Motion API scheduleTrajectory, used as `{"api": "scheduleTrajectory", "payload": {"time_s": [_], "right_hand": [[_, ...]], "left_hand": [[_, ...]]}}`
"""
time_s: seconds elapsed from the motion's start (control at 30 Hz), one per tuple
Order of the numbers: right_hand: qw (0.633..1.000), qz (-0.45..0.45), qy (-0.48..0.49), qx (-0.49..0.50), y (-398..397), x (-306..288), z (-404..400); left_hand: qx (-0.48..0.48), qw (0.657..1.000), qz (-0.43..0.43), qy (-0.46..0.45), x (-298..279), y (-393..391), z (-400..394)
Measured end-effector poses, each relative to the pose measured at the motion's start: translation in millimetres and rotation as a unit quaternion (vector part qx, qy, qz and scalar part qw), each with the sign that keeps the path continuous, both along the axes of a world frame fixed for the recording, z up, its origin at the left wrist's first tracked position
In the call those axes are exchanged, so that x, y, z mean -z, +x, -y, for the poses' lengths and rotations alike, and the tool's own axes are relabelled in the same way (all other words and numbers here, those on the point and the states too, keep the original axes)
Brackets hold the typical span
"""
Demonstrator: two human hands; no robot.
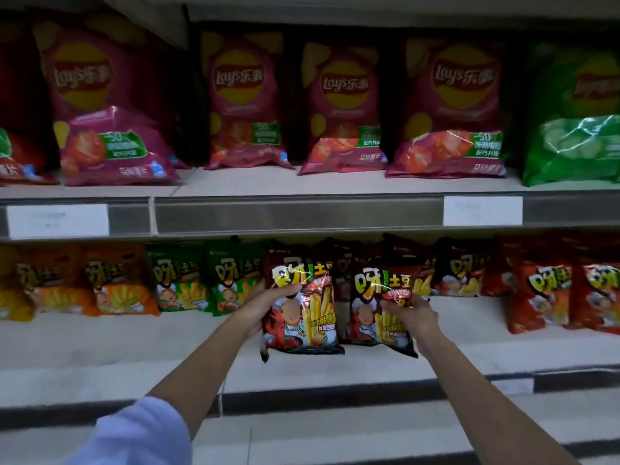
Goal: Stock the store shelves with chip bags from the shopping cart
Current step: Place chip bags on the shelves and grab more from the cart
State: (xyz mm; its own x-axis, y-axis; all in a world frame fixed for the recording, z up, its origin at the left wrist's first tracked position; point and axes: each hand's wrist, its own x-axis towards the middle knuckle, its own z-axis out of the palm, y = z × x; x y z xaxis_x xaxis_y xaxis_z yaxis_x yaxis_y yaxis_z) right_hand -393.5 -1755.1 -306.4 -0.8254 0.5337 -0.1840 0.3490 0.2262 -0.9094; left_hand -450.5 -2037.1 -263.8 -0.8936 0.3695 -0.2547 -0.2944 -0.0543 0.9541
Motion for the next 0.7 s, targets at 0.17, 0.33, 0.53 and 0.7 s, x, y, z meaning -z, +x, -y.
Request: {"api": "scheduleTrajectory", "payload": {"time_s": [0.17, 0.33, 0.53, 0.7], "right_hand": [[0.998, 0.036, -0.004, -0.056, -26, 19, -13], [0.995, 0.022, -0.018, -0.097, -46, 37, -14], [0.993, 0.041, -0.070, -0.091, -52, 45, -27], [0.995, 0.013, -0.057, -0.086, -39, 31, -35]], "left_hand": [[-0.042, 0.999, 0.022, 0.004, 8, 17, -24], [-0.062, 0.998, 0.009, -0.014, 17, 25, -44], [-0.071, 0.997, -0.008, -0.026, 17, 32, -57], [-0.058, 0.998, -0.014, -0.023, 15, 39, -65]]}}
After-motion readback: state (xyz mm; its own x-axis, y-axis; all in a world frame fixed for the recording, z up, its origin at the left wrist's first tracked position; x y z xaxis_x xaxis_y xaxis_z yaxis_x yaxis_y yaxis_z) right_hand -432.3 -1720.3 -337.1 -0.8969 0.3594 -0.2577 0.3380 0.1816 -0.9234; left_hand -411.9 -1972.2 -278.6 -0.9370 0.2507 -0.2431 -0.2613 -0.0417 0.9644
